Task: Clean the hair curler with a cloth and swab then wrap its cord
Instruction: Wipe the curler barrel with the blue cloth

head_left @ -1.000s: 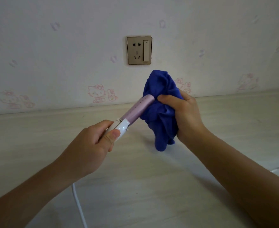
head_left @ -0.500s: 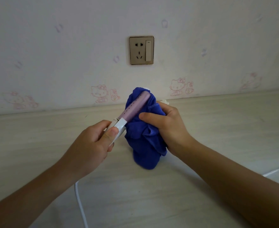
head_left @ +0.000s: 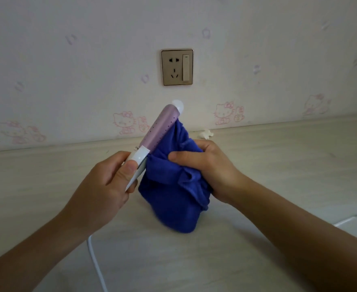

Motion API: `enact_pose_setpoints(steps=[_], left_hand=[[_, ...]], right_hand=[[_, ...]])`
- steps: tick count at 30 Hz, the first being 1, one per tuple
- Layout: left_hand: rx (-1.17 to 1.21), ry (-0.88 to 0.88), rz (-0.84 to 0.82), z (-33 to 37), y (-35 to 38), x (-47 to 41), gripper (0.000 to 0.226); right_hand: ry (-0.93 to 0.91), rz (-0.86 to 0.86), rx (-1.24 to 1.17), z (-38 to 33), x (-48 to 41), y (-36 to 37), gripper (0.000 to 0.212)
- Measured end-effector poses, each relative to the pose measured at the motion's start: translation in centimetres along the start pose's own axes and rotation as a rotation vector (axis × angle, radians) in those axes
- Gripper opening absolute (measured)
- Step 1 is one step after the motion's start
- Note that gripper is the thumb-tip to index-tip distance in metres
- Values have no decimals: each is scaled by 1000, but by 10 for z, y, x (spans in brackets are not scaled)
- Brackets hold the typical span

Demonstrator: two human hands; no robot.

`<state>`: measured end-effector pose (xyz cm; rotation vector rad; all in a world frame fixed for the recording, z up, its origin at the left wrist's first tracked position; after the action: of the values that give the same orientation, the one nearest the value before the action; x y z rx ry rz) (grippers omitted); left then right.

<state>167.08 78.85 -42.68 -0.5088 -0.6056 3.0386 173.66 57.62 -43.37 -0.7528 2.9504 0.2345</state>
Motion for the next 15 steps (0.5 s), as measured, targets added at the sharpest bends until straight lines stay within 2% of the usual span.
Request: enact_pose_setpoints(steps=[4,8,11,15], left_hand=[[-76,44,-20,6,6,-5,34],[-82,15,-14,1,0,-7,35],[4,-20,-49,-4,2,-4,39],[233,-153,-132,-10,5,-5,48]], right_hand=[[-66,96,36,-4,6,-7,14],[-132,222,93,-3,-1,1,20],[-112,367,-3,-11,0,-14,7],[-138,553,-74,-14,-1,-32,15]])
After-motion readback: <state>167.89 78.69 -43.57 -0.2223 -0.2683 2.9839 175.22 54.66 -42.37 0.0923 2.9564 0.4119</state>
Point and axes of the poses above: each hand's wrist, its own x-axis away from the middle knuckle, its own y-axis out of the palm, z = x × y, the point moved 1 cm from there along -x, towards the middle knuckle, and after that the axes turned 3 degrees about x, right-handed, at the moved point
